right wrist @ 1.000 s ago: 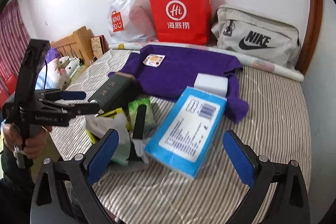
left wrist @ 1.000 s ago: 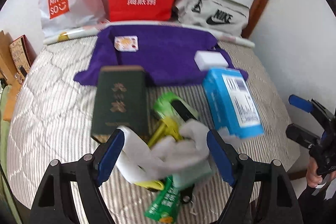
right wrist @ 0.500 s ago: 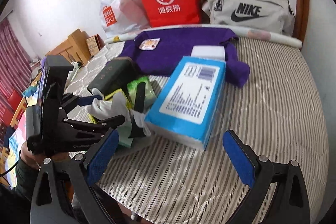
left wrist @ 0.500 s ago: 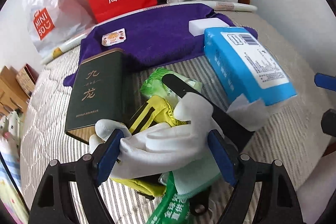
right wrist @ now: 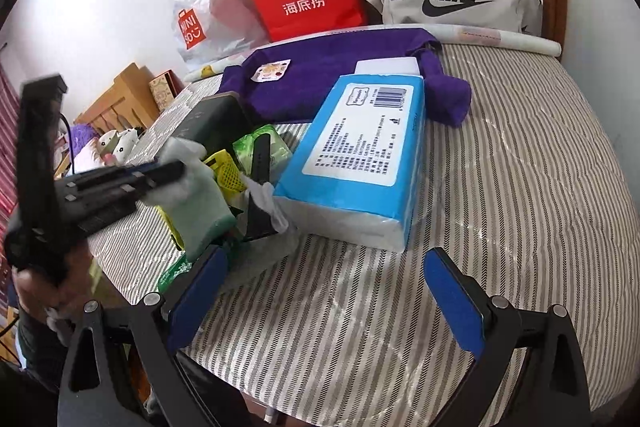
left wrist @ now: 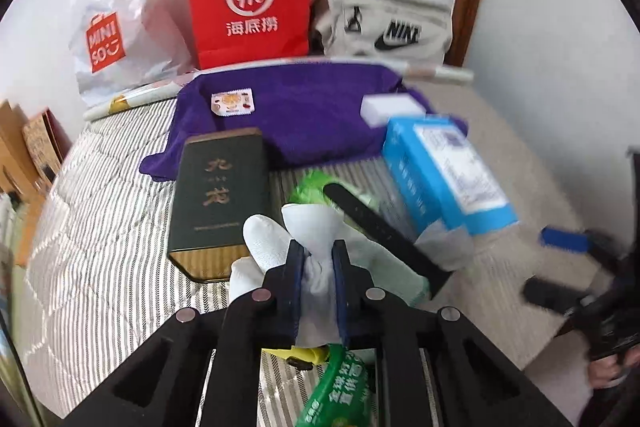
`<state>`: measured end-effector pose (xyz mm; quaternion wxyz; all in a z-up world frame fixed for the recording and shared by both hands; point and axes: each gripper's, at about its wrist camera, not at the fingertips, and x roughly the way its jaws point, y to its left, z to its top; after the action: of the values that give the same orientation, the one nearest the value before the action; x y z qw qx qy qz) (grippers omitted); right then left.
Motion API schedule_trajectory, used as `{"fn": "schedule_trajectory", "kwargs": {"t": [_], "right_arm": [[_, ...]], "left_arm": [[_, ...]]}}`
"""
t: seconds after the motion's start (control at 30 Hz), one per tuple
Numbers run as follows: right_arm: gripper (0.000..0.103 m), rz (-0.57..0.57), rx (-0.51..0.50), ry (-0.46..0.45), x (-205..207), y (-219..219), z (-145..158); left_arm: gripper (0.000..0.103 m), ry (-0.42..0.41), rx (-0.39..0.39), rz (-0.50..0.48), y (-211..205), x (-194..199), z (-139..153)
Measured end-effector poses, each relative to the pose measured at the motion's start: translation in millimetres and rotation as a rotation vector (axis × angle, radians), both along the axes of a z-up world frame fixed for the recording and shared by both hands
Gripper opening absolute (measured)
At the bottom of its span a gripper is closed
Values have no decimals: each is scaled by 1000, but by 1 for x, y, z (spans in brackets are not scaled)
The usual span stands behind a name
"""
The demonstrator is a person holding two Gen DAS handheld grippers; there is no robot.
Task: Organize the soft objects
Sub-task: 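Grasp the white glove from the pile with the left tool, then grasp the black strap with the right tool while the left tool holds the glove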
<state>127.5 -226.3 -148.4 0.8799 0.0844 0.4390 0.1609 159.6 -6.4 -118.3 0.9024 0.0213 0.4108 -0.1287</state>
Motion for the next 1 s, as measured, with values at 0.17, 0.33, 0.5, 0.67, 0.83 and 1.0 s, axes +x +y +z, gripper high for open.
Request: {"fn": "schedule_trajectory", "kwargs": {"t": [0.17,0.33,0.5,0.67,0.83,1.0], "right_arm": [[98,10,-20,-15,-5,13,7],[95,45,-52,-22,-6,31,9],[95,88,-71,-14,-5,47,8],[95,118,-79,-1,-3,61,2],[92,117,-132,-10,1,73,-2],[70,123,-170,-29,12,80,-6]], "left_arm": [[14,-31,-30,50,31,-10,18],[14,-24,-61,113,67,-19,24],[14,-25,-80,158,104,-35,32],[14,70,-65,190,118,-26,1],[14,142,-40,213,117,-13,-36],[17,194,-58,224,119,-2,-60]]}}
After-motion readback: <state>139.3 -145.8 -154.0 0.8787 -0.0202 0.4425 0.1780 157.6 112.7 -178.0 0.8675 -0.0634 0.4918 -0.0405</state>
